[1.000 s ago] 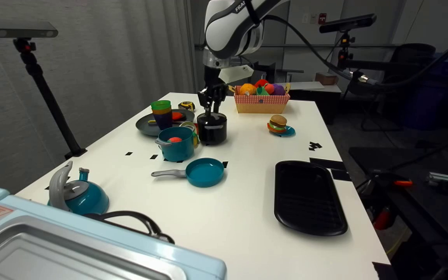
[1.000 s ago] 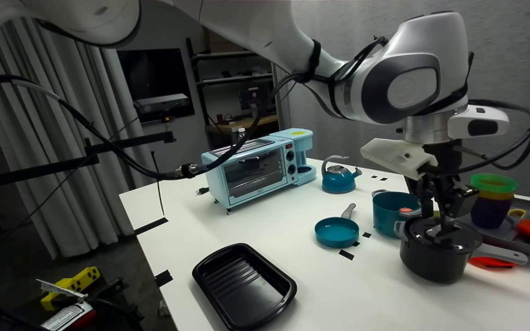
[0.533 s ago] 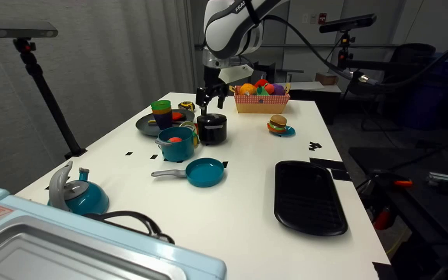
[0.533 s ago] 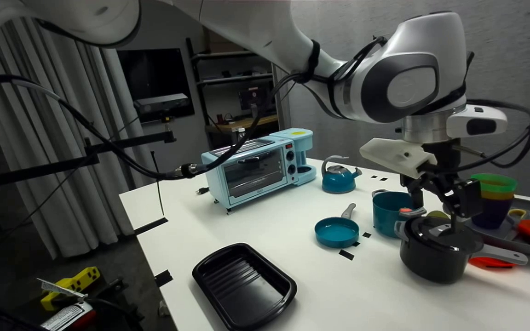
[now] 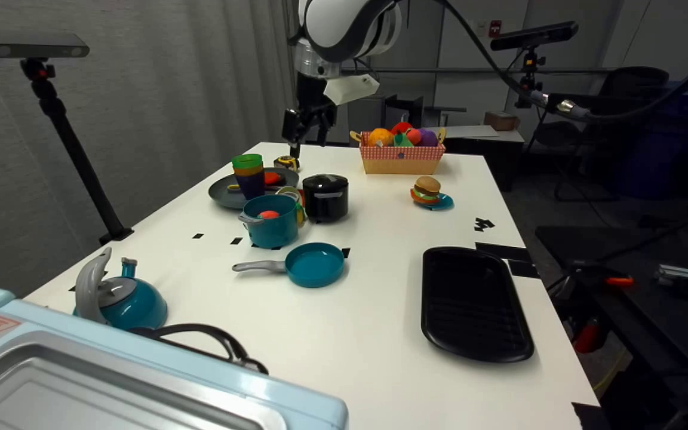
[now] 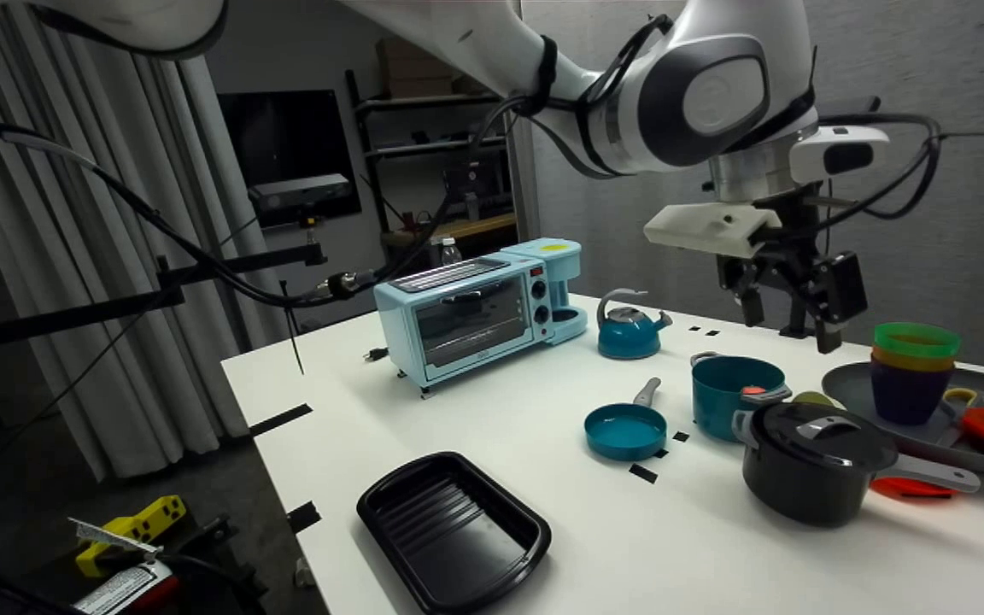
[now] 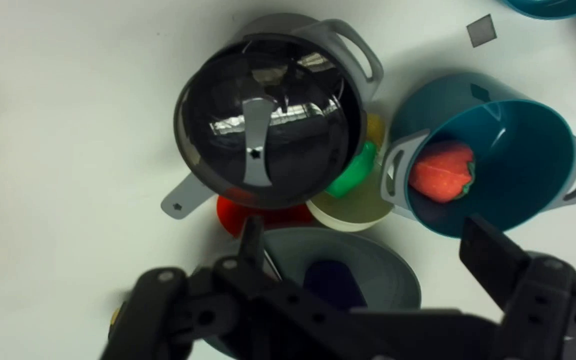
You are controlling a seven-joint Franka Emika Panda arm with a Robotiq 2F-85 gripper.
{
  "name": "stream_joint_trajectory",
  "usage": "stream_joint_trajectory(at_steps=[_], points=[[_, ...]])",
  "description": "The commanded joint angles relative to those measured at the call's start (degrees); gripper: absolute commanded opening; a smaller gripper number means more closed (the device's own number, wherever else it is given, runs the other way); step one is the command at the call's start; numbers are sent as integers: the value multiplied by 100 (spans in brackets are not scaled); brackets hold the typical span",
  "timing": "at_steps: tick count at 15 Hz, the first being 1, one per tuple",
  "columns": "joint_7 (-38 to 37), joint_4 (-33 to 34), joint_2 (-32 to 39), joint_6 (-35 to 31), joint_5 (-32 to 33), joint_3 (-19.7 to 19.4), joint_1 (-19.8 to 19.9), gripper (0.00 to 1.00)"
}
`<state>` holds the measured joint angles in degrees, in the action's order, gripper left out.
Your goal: Move the lid from the pan to the black pot
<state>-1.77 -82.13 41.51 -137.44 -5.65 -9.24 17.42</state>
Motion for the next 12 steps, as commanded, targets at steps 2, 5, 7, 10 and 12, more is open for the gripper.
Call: stream_joint_trajectory(at_steps=[2, 5, 7, 10, 12], points=[[-7, -985, -878, -516, 203, -29, -301, 100], [-64, -1610, -1379, -932, 349, -53, -523, 100], [-100, -2058, -1724, -1195, 460, -67, -676, 100], [-190, -2730, -2242, -1504, 675, -100, -911, 100], [-280, -3120, -2543, -1645, 852, -130, -1054, 100]])
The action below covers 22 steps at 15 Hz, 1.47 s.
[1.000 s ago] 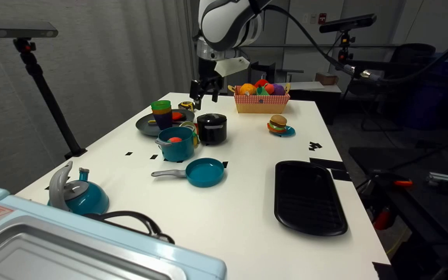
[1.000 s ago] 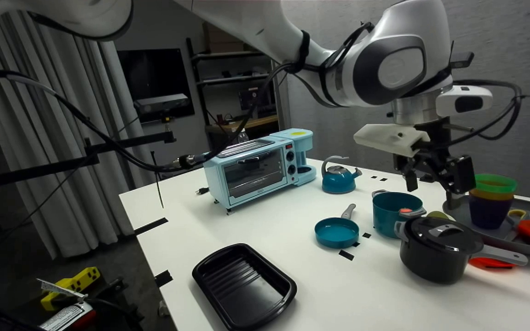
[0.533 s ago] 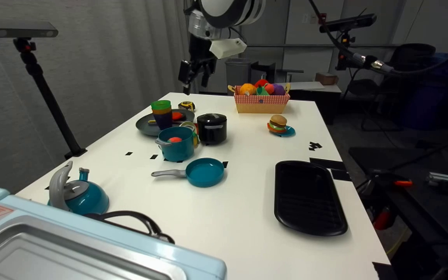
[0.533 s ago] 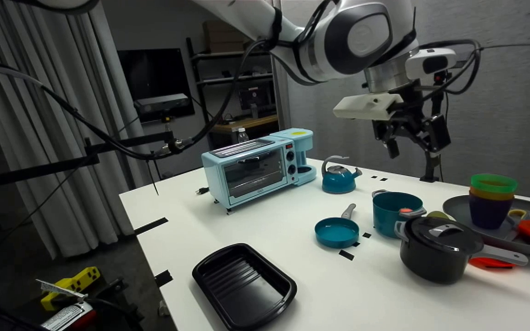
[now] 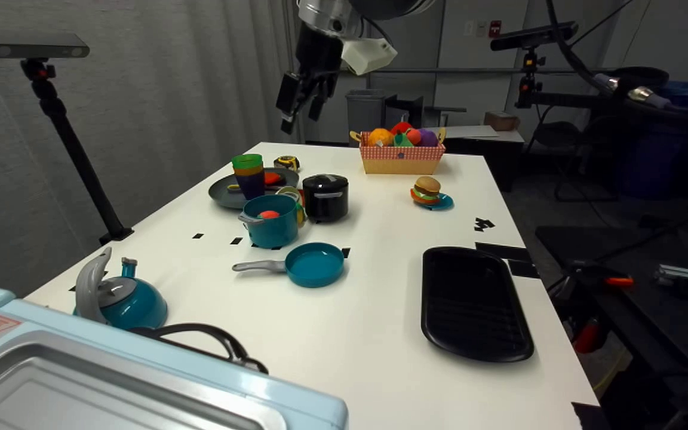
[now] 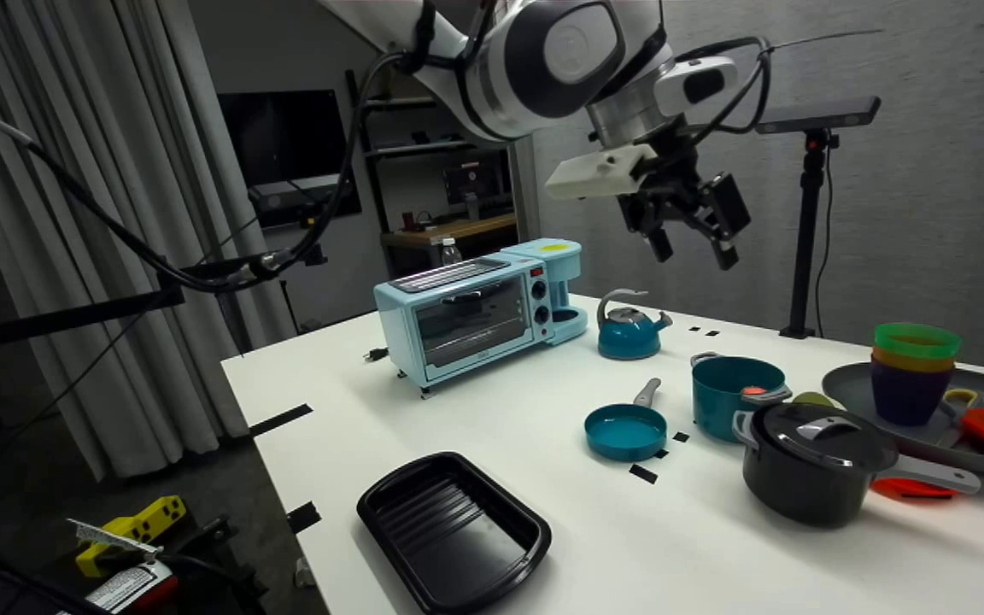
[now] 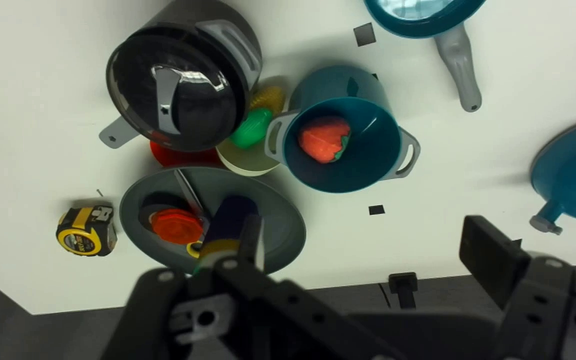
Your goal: Move the lid from the pan to the black pot
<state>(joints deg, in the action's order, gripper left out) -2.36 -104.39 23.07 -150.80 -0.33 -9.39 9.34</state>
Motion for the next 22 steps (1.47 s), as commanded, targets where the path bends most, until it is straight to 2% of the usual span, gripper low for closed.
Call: stream_joint_trajectory(at_steps=[1, 7, 12, 13, 22], points=[[-283, -1066, -834, -362, 411, -123, -306, 100], [-591, -1914, -1553, -532, 860, -80, -509, 100], [-664, -2477, -2054, -484, 855, 42, -486, 100], [-486, -2027, -1639, -343, 736, 73, -426, 100], [-488, -2053, -1621, -342, 736, 74, -425, 100]])
